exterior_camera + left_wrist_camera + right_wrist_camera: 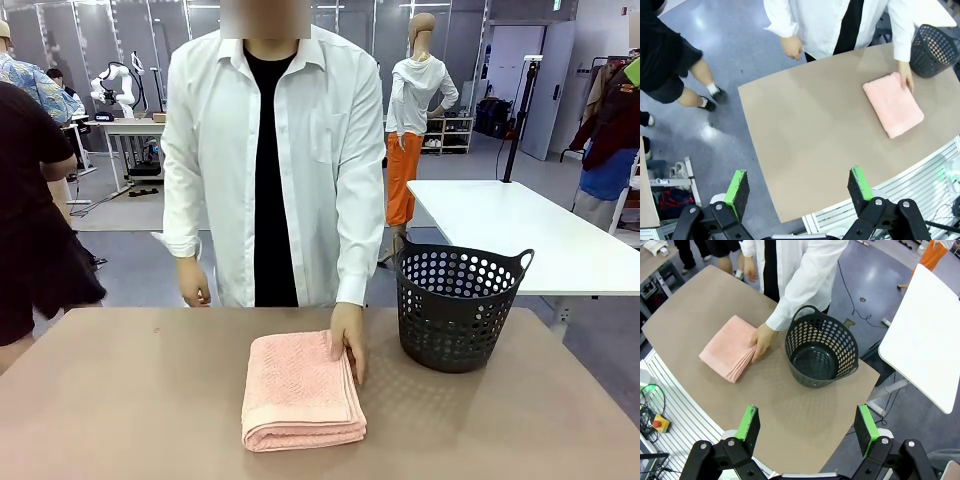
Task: Fold the towel.
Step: Pick up the 100 cm Hotel Towel and place it on the left side of the table.
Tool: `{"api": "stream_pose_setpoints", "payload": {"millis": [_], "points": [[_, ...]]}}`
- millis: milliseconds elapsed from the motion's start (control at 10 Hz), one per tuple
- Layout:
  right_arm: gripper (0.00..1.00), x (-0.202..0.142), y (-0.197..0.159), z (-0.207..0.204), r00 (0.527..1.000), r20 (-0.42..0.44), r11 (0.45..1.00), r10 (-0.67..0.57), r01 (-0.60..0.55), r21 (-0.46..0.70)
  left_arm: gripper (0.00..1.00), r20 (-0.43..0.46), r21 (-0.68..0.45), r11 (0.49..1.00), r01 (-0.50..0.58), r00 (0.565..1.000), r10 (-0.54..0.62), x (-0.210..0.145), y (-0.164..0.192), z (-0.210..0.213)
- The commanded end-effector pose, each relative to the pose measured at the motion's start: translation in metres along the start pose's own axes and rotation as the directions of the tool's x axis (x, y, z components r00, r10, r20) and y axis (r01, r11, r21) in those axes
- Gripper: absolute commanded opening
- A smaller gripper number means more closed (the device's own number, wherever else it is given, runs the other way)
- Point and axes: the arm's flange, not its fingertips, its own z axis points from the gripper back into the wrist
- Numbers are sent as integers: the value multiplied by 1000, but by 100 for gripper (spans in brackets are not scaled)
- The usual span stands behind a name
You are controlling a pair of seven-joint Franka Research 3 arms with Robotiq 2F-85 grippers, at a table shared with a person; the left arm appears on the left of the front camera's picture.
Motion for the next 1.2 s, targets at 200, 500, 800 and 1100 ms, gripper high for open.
{"api": "stream_pose_setpoints", "payload": {"millis": [200,500,800,1100], "points": [[95,0,-1,1,1000,-1,1000,1,-1,0,100,-6,4,1000,-2,1000,2,0,0,2],[95,0,-1,1,1000,-1,1000,1,-1,0,100,-6,4,1000,-2,1000,2,0,0,2],[95,0,-1,1,1000,-1,1000,1,-1,0,100,-6,4,1000,-2,1000,2,0,0,2],[95,0,-1,1,1000,-1,1000,1,-1,0,100,-33,-44,999,3,999,-5,2,-6,-13]]}}
